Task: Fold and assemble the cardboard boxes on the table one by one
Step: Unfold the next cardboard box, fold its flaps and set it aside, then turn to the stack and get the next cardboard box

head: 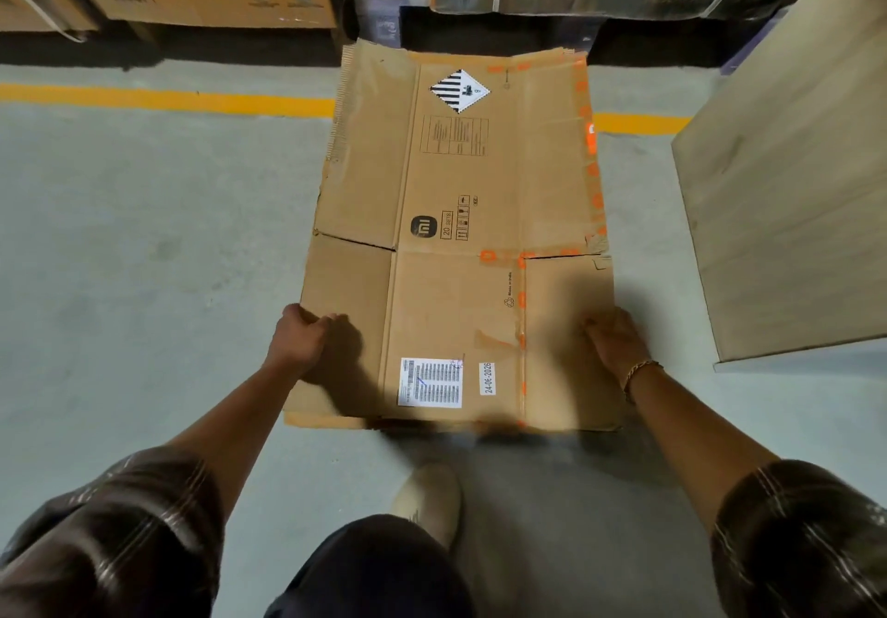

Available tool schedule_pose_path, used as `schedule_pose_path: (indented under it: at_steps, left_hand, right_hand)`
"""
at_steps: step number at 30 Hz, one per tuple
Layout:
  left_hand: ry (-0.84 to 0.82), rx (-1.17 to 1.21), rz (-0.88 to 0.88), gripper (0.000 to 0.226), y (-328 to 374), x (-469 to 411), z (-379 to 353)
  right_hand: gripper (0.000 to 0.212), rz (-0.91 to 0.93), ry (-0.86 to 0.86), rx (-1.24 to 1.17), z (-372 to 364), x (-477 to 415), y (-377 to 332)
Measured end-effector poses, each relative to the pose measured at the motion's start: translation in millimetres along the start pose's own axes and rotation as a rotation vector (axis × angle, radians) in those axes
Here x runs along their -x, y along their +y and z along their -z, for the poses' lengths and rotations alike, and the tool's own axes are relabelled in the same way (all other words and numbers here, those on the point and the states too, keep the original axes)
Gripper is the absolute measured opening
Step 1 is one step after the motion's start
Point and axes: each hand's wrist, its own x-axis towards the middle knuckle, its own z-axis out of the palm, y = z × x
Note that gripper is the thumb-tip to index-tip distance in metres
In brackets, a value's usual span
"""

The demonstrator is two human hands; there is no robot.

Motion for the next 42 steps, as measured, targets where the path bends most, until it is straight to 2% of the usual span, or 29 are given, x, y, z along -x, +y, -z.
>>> schedule_pose_path:
  at_steps: [2, 4, 7, 11, 16, 19, 24, 28, 33, 38, 42]
  left_hand:
    - [0.057, -0.169, -0.063, 0.076, 5, 6, -1]
    - [0.114, -0.368, -0.196, 0.078, 13, 15, -5]
    - [0.109, -0.482, -0.408, 0.083, 27, 26, -9]
    - [0.108, -0.503, -0.552, 0.090, 49, 38, -12]
    - [0.107, -0.427, -0.585, 0.084, 79, 83, 9]
    - [0.096, -0.383, -0.589, 0.087, 109, 128, 47]
    - [0.068, -0.263, -0.597, 0.085, 181, 207, 132]
    - [0.085, -0.115, -0.679, 0.071, 259, 294, 202]
    - [-0.008, -0.078, -0.666, 0.075, 341, 375, 275]
    - [-0.134, -0.049, -0.687, 0.091, 421, 445, 311]
    - [-0.277, -0.009, -0.773, 0.089, 485, 491, 298]
  right_hand:
    - [0.085, 0.144, 0.034, 0.156, 0, 10, -8]
    - [0.086, 0.283, 0.047, 0.330, 1, 20, -18]
    - [0.084, 0.373, 0.057, 0.477, 0, 28, -33]
    - [0.082, 0.508, 0.154, 0.429, 0, 41, -50]
    - [0.080, 0.599, 0.185, 0.394, 19, 80, -77]
    - [0.079, 0.610, 0.124, 0.308, 48, 126, -101]
    - [0.070, 0.566, 0.032, -0.003, 122, 223, -160]
    - [0.067, 0.520, 0.013, -0.191, 194, 304, -210]
    - [0.066, 0.399, 0.007, -0.311, 293, 400, -256]
    - [0.060, 0.317, 0.052, -0.405, 388, 485, -272]
    - [0.060, 0.276, 0.156, -0.488, 455, 520, -256]
